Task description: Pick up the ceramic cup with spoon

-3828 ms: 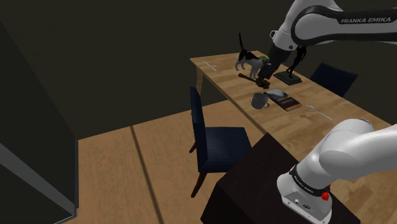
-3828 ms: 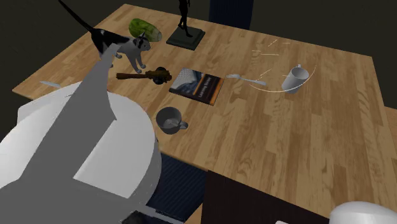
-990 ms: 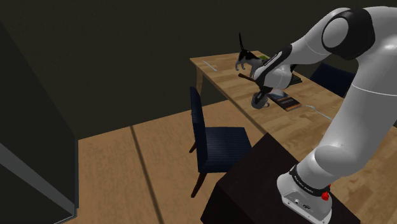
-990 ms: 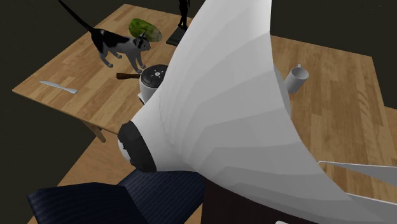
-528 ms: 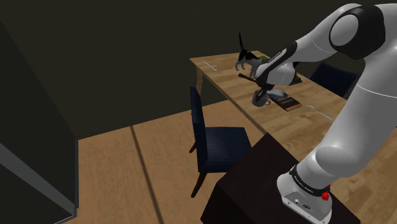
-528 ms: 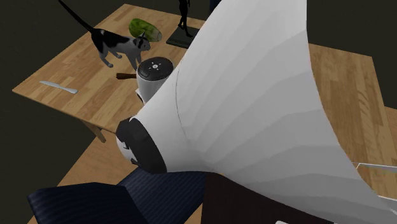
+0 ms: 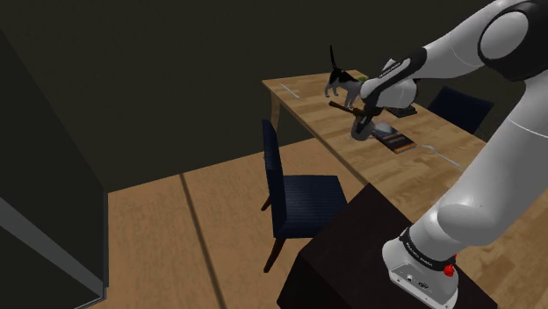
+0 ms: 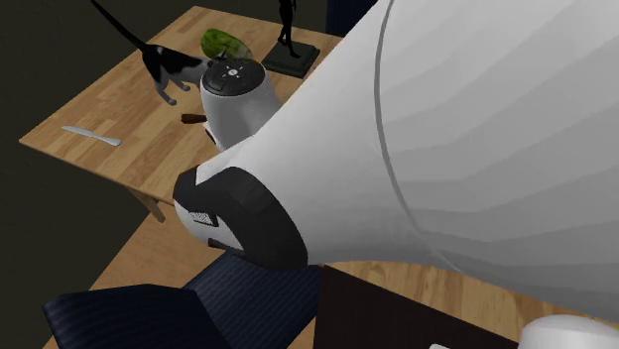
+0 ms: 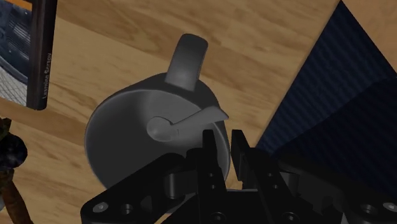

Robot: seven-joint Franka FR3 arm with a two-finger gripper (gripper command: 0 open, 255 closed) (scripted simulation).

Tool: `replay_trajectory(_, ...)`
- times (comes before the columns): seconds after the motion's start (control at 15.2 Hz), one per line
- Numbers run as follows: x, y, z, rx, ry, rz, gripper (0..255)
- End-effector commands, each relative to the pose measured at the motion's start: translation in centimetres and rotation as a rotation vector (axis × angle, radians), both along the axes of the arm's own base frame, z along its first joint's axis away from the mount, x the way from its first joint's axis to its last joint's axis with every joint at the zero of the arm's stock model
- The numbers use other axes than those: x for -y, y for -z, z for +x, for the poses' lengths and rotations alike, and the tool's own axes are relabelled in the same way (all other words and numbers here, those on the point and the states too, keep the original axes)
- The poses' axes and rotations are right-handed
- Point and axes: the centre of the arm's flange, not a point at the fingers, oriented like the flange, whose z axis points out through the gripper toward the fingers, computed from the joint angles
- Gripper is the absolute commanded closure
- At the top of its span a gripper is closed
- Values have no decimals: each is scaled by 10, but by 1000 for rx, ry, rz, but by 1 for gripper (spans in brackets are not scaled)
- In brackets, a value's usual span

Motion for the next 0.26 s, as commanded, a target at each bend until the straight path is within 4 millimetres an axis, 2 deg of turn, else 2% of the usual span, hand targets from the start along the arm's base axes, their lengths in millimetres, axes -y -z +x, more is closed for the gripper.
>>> replay_trajectory(0.0, 0, -10, 0, 0, 0, 0, 255)
replay_trajectory(0.2, 0, -16, 0, 0, 0, 0, 255)
